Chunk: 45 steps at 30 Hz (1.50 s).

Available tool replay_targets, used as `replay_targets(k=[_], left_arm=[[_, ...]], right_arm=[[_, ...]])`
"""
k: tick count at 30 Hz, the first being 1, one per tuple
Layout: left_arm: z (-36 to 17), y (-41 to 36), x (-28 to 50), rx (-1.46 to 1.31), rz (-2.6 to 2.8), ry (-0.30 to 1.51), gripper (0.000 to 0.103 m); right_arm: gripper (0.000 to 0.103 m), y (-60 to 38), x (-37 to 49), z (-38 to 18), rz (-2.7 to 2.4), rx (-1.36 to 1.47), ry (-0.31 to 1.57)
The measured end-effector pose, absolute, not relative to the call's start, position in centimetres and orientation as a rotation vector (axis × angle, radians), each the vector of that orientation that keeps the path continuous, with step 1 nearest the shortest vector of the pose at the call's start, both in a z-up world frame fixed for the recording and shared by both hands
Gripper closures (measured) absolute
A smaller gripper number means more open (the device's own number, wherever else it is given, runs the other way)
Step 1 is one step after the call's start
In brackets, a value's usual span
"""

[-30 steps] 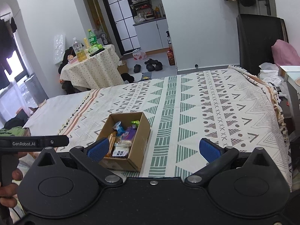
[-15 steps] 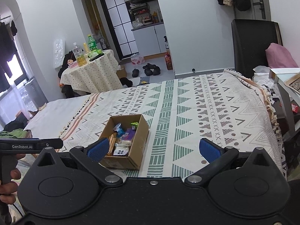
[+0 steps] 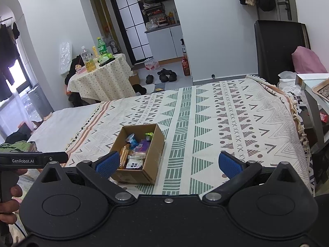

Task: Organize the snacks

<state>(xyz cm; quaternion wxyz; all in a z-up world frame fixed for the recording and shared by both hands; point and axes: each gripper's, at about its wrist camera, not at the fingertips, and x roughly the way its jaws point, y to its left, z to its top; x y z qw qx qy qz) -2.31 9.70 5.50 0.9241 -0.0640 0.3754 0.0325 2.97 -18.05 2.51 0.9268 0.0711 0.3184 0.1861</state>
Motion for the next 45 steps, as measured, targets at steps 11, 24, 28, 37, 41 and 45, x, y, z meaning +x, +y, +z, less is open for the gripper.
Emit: replay_targets(k=[11,24,28,37,41,45], left_arm=[[5.52,9.50,-2.24,-0.129,0.064,0.771,0.000],[5.57,9.30,-2.26,-0.130,0.063,0.770,0.000],[5.55,9.30,-2.27,-0.129,0.063,0.770,0.000],[5.56,9.32,-2.27,-0.130,0.062,0.770,0.000],[5.57,9.36,-2.26,-0.130,0.062,0.770,0.000],[5.51,9.14,-2.26,-0.128,0.057,0.770,0.000]], right_arm=[[0.000,-18.04,2.95,2.56,0.381,0.145,0.654],[0.000,-18.14,2.89,2.77,0.379,0.143,0.652],[0.000,-18.12,2.86,2.76,0.380,0.142,0.653],[0.000,-18.03,2.84,2.78,0.378,0.142,0.653],[0.000,-17.97,2.82,2.78,0.381,0.141,0.652],[0.000,-18.09,2.84,2.83,0.384,0.138,0.653]])
